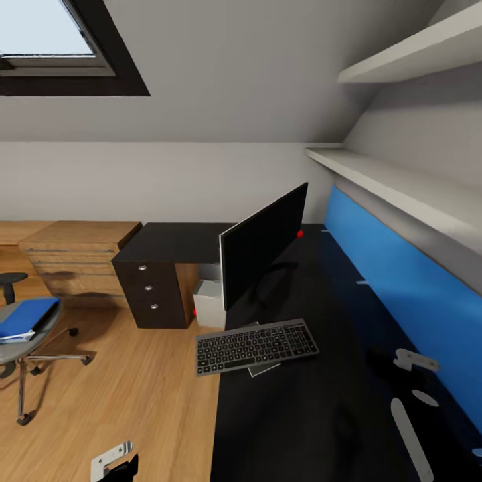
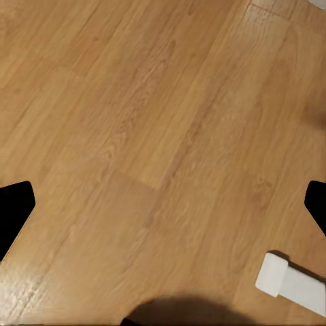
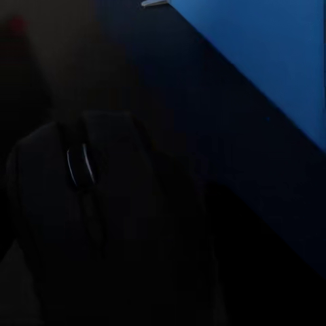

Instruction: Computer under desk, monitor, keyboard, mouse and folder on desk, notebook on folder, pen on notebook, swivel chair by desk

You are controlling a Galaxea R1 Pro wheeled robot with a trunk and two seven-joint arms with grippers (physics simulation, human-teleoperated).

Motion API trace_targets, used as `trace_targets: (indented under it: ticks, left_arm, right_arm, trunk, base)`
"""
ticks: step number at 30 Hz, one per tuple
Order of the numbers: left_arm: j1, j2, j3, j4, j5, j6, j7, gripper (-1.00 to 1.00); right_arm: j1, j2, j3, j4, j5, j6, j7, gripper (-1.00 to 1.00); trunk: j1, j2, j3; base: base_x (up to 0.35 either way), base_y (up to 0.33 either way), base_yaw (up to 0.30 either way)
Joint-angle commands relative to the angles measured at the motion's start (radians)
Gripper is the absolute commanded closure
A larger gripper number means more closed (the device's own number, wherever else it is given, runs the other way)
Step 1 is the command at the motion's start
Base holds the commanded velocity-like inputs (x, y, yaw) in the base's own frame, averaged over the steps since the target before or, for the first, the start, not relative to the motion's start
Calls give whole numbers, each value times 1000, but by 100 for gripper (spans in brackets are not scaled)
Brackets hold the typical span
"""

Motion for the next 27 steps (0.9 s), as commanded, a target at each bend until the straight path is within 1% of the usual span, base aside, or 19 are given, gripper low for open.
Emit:
trace_targets:
  ticks: [1,4,8,9,12,15,16,19,27]
  left_arm:
    - [-1,2,-8,-1,10,-4,9,-100]
    - [-1,2,-8,-1,11,-4,9,-100]
    - [-1,2,-8,-1,11,-4,9,-100]
    - [-1,2,-8,-1,11,-4,9,-100]
    - [-1,2,-9,-1,11,-4,9,-100]
    - [-1,1,-9,-1,11,-4,9,-100]
    - [-1,1,-9,-1,11,-4,9,-100]
    - [-1,1,-10,-1,11,-4,10,-100]
    - [-1,1,-10,1,12,-4,10,-100]
  right_arm:
    - [-1,0,1,-2,-13,3,-6,100]
    - [0,0,2,-2,-13,2,-6,100]
    - [0,25,4,-3,-9,1,-8,100]
    - [-1,38,6,-3,2,1,-8,100]
    - [-1,45,7,-3,30,1,-7,100]
    - [-1,50,7,-3,32,1,-7,100]
    - [-1,61,7,-3,33,1,-8,100]
    - [-1,74,7,-3,40,1,-8,100]
    - [0,107,7,-2,97,1,-9,100]
  trunk:
    - [0,-2,-2]
    - [0,-2,-2]
    - [0,-2,-2]
    - [0,-2,-2]
    - [0,-2,-2]
    - [0,-2,1]
    - [0,-2,2]
    - [0,-2,7]
    - [0,-2,19]
  base:
    - [-262,215,0]
    - [-262,215,0]
    - [-262,215,0]
    - [-262,215,0]
    - [-262,215,0]
    - [-262,215,0]
    - [-262,221,0]
    - [-220,257,0]
    - [-80,307,24]
